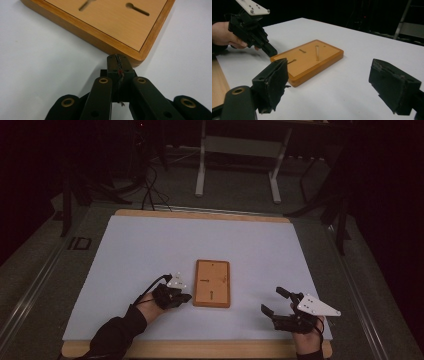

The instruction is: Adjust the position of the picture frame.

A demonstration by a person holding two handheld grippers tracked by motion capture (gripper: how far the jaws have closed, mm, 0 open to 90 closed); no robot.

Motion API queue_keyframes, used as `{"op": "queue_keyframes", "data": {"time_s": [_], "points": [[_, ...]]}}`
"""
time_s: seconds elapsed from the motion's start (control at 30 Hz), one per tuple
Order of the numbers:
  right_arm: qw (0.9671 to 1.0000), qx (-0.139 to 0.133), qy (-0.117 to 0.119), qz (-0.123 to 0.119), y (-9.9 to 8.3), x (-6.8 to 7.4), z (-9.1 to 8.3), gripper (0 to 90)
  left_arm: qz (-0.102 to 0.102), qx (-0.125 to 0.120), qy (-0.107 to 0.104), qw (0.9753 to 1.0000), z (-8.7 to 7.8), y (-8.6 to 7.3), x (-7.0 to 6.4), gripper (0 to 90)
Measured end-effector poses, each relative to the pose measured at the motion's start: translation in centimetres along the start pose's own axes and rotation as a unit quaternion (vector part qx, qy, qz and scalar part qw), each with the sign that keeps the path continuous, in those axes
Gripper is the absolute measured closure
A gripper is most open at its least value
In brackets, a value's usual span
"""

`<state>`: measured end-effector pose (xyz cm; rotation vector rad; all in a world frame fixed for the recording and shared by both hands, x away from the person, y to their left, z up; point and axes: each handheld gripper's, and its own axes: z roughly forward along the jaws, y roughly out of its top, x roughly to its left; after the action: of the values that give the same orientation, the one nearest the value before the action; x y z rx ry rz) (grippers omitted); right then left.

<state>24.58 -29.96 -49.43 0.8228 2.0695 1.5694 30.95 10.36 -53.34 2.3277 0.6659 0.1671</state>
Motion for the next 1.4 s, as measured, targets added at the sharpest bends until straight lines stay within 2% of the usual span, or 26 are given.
{"op": "queue_keyframes", "data": {"time_s": [0.23, 0.5, 0.57, 0.6, 0.7, 0.9, 1.27, 1.4], "points": [[1.0, -0.001, -0.002, 0.003, -0.1, -0.1, -0.1, 15.5, 0.003, -0.002, -0.004, 1.0, 0.4, 0.4, -0.2, 90.0], [1.0, -0.001, -0.001, 0.001, 0.0, 0.0, -0.1, 15.5, 0.025, -0.003, -0.03, 0.9992, 2.3, 2.4, -1.9, 90.0], [1.0, -0.001, -0.002, 0.002, 0.0, 0.0, -0.2, 15.5, 0.025, -0.003, -0.03, 0.9992, 2.3, 2.4, -1.9, 90.0], [1.0, -0.001, -0.002, 0.002, 0.0, 0.0, -0.2, 15.5, 0.036, -0.002, -0.04, 0.9985, 3.1, 3.2, -2.7, 90.0], [1.0, -0.001, -0.001, 0.0, 0.0, 0.0, -0.2, 15.5, 0.043, -0.003, -0.048, 0.998, 3.7, 3.8, -3.2, 90.0], [1.0, -0.002, -0.001, 0.001, 0.0, 0.0, -0.3, 15.5, 0.058, -0.001, -0.056, 0.9967, 4.9, 5.1, -4.1, 90.0], [1.0, -0.003, -0.001, 0.001, 0.0, -0.1, -0.4, 15.5, 0.079, 0.002, -0.06, 0.9951, 6.9, 7.5, -5.1, 90.0], [1.0, -0.003, 0.0, 0.003, -0.1, -0.1, -0.4, 15.5, 0.076, -0.002, -0.067, 0.9948, 7.7, 8.3, -5.3, 90.0]]}}
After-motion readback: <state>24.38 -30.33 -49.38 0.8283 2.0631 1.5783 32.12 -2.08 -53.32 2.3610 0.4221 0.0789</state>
